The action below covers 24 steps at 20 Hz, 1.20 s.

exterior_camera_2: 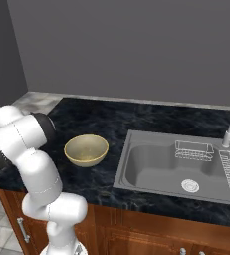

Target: Gather the eggs and milk located in the vicinity of the sink area and place them right next to the bowl.

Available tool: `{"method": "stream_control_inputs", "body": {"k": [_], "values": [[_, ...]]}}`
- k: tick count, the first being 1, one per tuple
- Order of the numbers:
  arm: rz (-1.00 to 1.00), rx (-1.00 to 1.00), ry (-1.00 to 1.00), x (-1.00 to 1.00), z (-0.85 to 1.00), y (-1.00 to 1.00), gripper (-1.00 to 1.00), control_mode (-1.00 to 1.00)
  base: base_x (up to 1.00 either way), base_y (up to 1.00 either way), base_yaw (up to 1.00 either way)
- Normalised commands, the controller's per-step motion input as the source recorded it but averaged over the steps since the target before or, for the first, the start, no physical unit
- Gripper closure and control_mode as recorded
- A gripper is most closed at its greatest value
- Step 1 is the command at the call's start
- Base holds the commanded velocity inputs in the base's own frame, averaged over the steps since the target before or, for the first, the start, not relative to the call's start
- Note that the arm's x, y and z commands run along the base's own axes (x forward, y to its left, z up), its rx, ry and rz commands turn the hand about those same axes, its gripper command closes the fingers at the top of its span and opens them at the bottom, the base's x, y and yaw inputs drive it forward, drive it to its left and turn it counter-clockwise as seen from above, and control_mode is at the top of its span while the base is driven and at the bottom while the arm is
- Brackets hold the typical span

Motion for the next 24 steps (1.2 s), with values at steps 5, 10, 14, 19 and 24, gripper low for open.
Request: {"method": "stream_control_inputs", "body": {"k": [5,10,14,19,24], "values": [[0.00,0.00,0.00,0.10,-0.29,0.00,-1.00,-1.00,0.00,0.00,0.00],[0.00,0.01,0.00,0.04,-0.09,0.00,-1.00,-1.00,0.00,0.00,0.00],[0.00,0.00,0.00,0.00,0.00,0.01,1.00,-1.00,0.00,0.00,0.00],[0.00,0.00,0.00,0.00,0.00,0.00,1.00,-1.00,0.00,0.00,0.00],[0.00,0.00,0.00,0.00,0.00,-0.04,1.00,-1.00,0.00,0.00,0.00]]}}
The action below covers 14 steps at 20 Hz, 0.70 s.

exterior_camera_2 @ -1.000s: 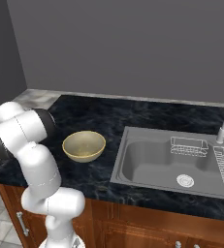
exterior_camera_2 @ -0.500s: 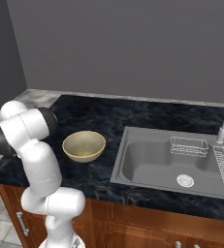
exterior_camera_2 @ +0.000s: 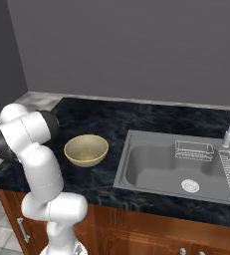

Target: Gather the eggs and milk located in the vicinity of the sink area and place them right next to the bowl.

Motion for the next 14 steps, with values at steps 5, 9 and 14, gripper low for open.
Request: {"method": "stream_control_inputs", "body": {"k": [5,9,14], "values": [[-0.27,0.00,-0.09,-0.16,0.08,-0.30,1.00,-1.00,0.00,0.00,0.00],[-0.48,0.00,-0.04,-0.01,0.10,-0.51,1.00,-1.00,0.00,0.00,0.00],[-0.49,0.00,-0.03,0.00,0.02,-0.48,1.00,-1.00,0.00,0.00,0.00]]}}
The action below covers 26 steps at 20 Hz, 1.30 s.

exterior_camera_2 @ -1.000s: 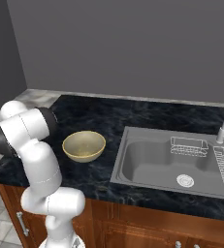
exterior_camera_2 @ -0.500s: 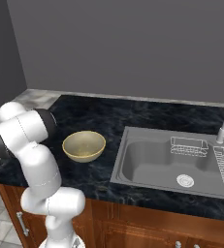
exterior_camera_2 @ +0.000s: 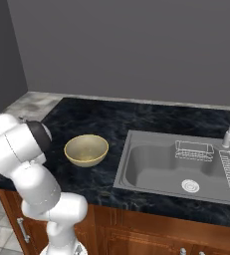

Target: Gather the eggs and milk located in the vicinity of the sink area and place them right next to the bowl.

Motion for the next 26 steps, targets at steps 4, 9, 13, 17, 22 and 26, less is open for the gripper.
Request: {"method": "stream_control_inputs", "body": {"k": [4,9,13,17,22,26], "values": [[-0.48,-0.04,-0.06,0.00,0.00,-0.57,1.00,-1.00,0.00,0.00,0.00],[-0.45,-0.11,-0.03,0.00,0.06,-0.47,1.00,-1.00,0.00,0.00,0.00],[-0.39,-0.13,0.00,0.04,0.05,-0.44,1.00,-1.00,0.00,0.00,0.00],[-0.21,-0.06,0.00,0.36,-0.11,-0.17,1.00,-1.00,0.00,0.00,0.00],[-0.01,-0.13,0.00,0.54,0.06,-0.24,1.00,-1.00,0.00,0.00,0.00],[0.00,-0.14,0.00,0.32,0.02,-0.28,1.00,-1.00,0.00,0.00,0.00]]}}
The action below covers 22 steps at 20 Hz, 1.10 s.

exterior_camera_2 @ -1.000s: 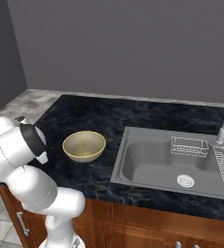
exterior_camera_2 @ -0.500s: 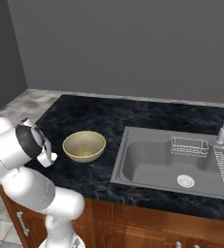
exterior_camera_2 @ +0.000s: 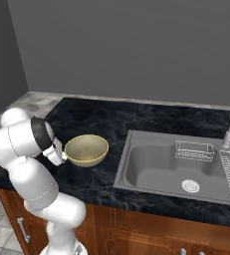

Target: Gather the eggs and milk located in the vicinity of the sink area and place them right next to the bowl.

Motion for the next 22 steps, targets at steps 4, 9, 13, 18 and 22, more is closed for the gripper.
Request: {"method": "stream_control_inputs", "body": {"k": [4,9,13,18,22], "values": [[0.00,-0.05,0.00,0.02,-0.03,-0.12,1.00,-1.00,0.00,0.00,0.00],[0.00,0.00,0.00,0.00,-0.08,0.00,1.00,-1.00,0.00,0.00,0.00],[0.00,0.00,0.00,0.00,0.00,0.00,1.00,-1.00,0.00,0.00,0.00],[0.00,0.00,0.00,0.00,0.00,0.00,-1.00,-1.00,0.00,0.00,0.00],[0.00,0.00,0.00,0.00,0.00,-0.01,-1.00,-1.00,0.00,0.00,0.00]]}}
